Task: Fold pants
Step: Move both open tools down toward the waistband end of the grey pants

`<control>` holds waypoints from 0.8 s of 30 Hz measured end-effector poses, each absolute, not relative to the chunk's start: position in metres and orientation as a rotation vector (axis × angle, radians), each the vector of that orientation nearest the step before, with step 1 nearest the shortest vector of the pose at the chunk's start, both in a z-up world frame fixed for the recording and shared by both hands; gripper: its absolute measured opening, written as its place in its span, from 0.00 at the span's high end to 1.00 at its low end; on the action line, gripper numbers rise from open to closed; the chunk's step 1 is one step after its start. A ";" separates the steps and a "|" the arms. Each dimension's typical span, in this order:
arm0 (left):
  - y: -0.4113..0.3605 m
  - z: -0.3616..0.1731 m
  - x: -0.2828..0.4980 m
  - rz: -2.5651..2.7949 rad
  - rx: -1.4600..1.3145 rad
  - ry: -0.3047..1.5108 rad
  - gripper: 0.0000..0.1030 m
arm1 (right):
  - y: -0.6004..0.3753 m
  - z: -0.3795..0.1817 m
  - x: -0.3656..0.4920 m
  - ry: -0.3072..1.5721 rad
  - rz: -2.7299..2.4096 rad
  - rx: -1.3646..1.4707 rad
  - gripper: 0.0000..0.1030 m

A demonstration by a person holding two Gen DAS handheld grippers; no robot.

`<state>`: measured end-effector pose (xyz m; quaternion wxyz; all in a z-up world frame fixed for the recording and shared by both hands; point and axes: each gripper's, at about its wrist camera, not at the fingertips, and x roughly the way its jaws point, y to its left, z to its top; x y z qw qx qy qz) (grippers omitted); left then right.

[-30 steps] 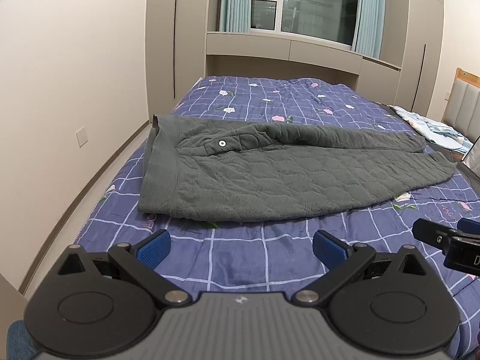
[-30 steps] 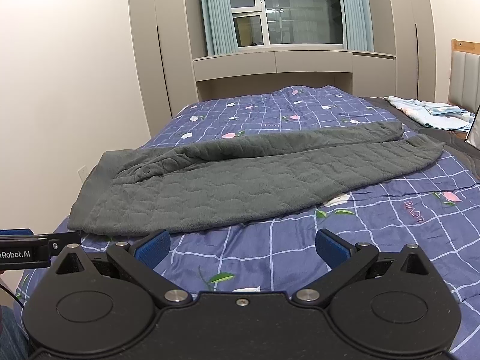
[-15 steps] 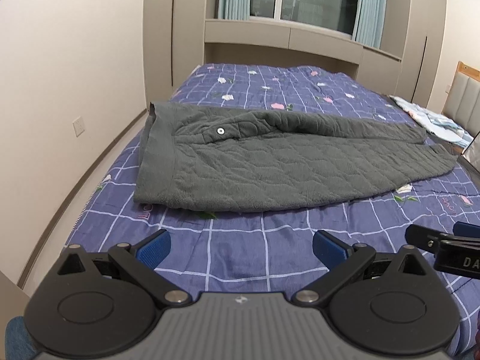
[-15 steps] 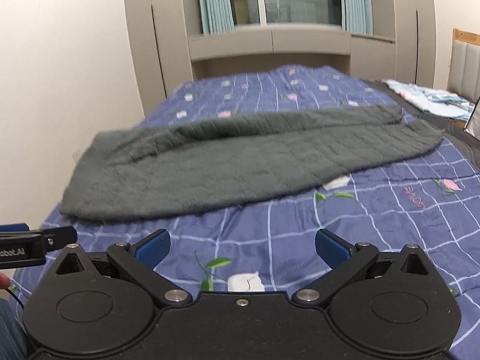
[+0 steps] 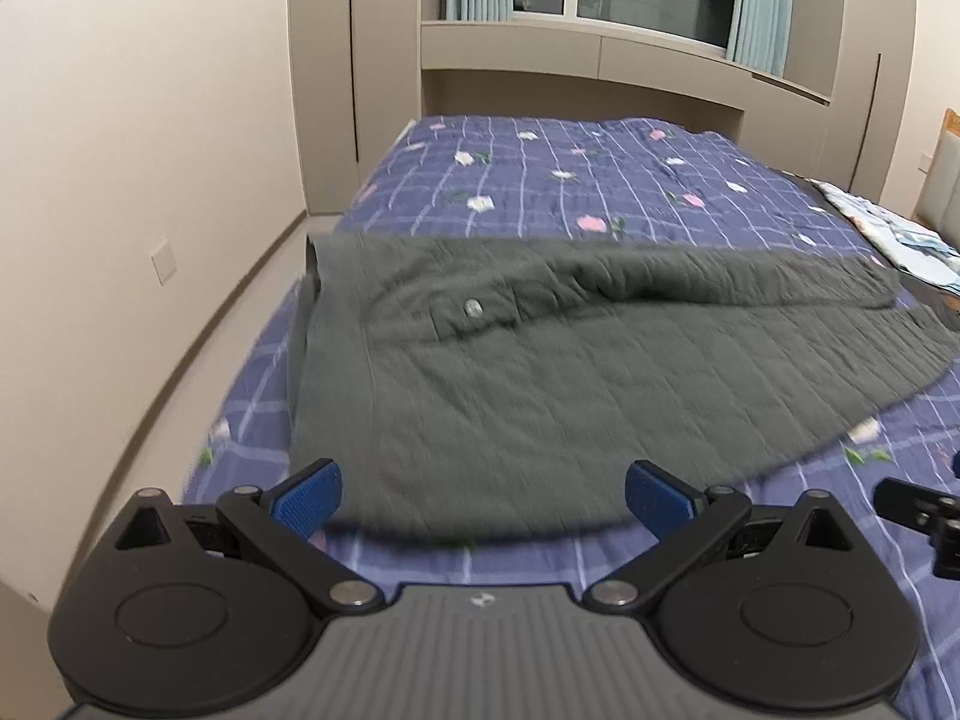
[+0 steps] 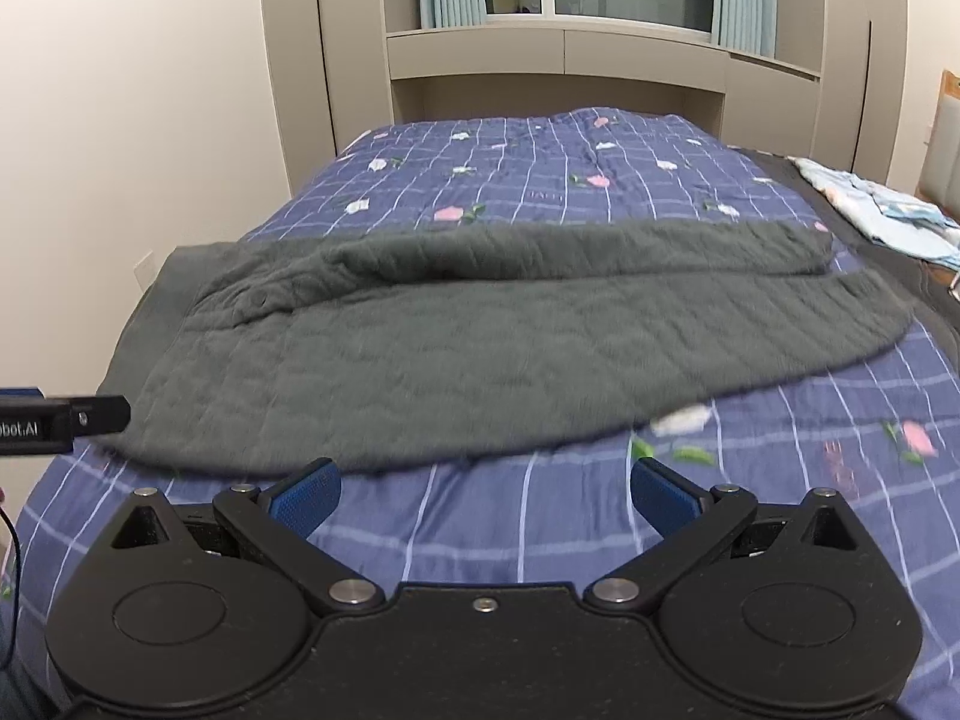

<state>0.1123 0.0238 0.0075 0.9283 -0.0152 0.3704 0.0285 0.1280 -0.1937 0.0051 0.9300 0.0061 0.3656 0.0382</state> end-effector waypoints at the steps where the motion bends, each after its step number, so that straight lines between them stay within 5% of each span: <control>1: 0.025 0.009 0.121 0.065 -0.026 0.755 0.00 | -0.195 0.006 0.135 0.748 0.080 0.015 0.00; 24: 0.075 0.006 0.311 0.163 0.048 0.740 0.00 | -0.210 -0.011 0.321 0.664 0.203 -0.014 0.00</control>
